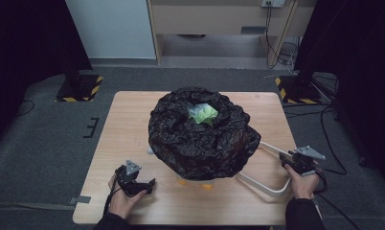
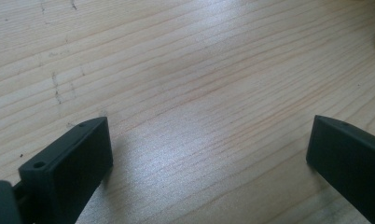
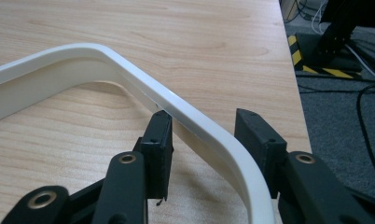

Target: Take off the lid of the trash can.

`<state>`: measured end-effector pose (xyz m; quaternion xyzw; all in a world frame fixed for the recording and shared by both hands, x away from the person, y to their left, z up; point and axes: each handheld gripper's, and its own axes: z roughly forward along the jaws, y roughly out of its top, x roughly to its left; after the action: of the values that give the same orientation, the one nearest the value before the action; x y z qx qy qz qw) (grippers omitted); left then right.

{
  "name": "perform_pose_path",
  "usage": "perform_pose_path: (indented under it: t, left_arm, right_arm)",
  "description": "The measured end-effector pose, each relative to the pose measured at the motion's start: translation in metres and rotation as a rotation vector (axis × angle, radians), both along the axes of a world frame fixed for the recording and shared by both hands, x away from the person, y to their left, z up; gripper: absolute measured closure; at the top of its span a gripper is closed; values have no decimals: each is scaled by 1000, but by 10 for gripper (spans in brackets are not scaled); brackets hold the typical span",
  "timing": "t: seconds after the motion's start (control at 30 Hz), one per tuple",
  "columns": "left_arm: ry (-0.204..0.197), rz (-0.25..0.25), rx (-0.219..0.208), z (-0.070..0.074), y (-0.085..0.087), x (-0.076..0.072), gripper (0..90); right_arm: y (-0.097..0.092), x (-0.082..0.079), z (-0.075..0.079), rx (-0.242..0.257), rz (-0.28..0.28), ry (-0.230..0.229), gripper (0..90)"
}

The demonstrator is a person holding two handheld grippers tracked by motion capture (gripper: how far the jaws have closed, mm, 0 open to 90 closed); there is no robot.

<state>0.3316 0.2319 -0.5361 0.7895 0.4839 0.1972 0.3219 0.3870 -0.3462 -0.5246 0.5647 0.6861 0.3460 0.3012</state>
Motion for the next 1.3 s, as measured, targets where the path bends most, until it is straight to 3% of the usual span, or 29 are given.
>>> perform_pose_path:
  t: [0.2,0.3,0.43,0.6,0.83,1.3]
  left_arm:
    - [0,-1,0,0,0,0,0]
    - [0,-4,-1,0,0,0,0]
    - [-3,-4,-4,0,0,-1,5]
    - [6,-5,0,4,3,-1,102]
    - [26,30,-33,10,10,-1,179]
    - [-104,86,-131,34,23,-6,190]
  right_arm:
    - [-2,1,-5,21,-2,35,546]
    - [0,1,-5,-21,10,60,501]
    - [3,3,-4,-24,22,52,440]
    - [8,3,2,-19,32,27,406]
    - [13,1,10,39,19,-6,362]
    - [30,-3,35,73,58,-80,326]
